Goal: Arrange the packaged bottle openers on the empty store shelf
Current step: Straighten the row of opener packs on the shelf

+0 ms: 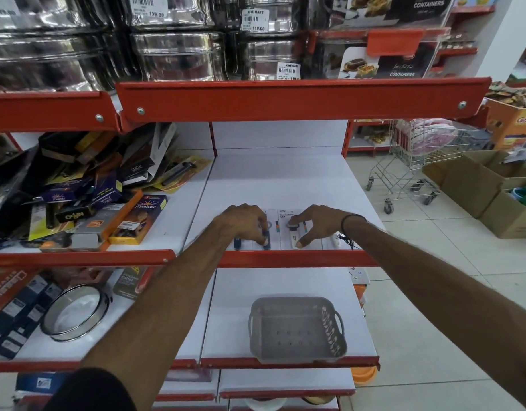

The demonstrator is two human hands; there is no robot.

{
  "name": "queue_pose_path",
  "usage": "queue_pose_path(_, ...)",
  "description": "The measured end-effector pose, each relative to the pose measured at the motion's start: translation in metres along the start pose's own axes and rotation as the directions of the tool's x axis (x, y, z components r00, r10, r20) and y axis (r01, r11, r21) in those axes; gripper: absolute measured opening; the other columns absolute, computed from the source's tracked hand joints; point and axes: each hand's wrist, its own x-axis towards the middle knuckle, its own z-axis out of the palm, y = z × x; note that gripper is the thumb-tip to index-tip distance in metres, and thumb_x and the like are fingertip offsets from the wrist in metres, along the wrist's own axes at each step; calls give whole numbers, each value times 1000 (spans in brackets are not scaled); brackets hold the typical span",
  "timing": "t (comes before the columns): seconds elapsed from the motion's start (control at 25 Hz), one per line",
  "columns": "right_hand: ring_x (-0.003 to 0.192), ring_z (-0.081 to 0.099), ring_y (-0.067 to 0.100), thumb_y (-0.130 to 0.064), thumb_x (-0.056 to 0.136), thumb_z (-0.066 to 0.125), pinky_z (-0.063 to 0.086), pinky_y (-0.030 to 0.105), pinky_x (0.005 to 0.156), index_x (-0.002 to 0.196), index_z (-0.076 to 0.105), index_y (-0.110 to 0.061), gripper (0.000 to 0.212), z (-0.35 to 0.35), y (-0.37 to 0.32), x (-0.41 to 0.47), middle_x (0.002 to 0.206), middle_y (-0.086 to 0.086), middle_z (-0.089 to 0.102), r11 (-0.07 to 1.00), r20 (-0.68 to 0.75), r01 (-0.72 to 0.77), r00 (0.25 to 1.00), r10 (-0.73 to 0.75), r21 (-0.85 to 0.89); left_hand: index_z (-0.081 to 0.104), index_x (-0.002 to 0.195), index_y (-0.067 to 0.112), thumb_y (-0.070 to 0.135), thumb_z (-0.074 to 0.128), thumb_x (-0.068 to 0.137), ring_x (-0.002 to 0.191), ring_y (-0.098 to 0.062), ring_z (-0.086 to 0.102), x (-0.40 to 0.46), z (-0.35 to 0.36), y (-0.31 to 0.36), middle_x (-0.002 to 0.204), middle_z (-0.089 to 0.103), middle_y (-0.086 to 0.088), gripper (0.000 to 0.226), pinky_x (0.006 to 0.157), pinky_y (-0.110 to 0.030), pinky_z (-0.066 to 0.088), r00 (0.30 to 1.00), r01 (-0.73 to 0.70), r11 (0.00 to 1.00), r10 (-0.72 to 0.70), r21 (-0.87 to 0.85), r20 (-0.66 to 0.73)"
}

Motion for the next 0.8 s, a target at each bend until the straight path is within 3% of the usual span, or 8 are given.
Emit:
queue_pose_path(0.28,142,36,25,-46,77,78,26,44,119,142,50,-28,73,0,-2,3,156,-2,39,1000,24,0,1000,1,-15,69,116,29,47,80,68,102,-22,60,4,3,1,130,63,1,53,87,-37,51,1000,25,1000,-25,13,7)
queue_pose_path(0.44,143,36,23,-47,77,77,25,44,119,142,49,-29,73,-4,-1,4,156,-2,39,1000,39,-5,999,6,-28,69,118,28,46,79,72,98,-19,55,4,2,1,135,61,2,51,86,-36,50,1000,16,999,-17,33,16)
queue_pose_path(0.56,143,36,22,-54,73,78,24,45,119,140,51,-32,76,-2,0,4,155,-5,40,1000,33,-13,999,14,-22,69,117,28,50,74,76,106,-22,59,5,3,2,137,59,3,47,82,-33,46,1000,19,1000,-19,11,17)
queue_pose_path(0.8,141,37,23,-55,68,81,25,46,118,137,55,-33,77,1,2,6,153,-5,43,999,-21,-16,1000,15,-35,69,111,25,51,81,70,108,-24,62,5,2,6,137,58,3,50,87,-35,49,1000,8,1000,-8,-12,26)
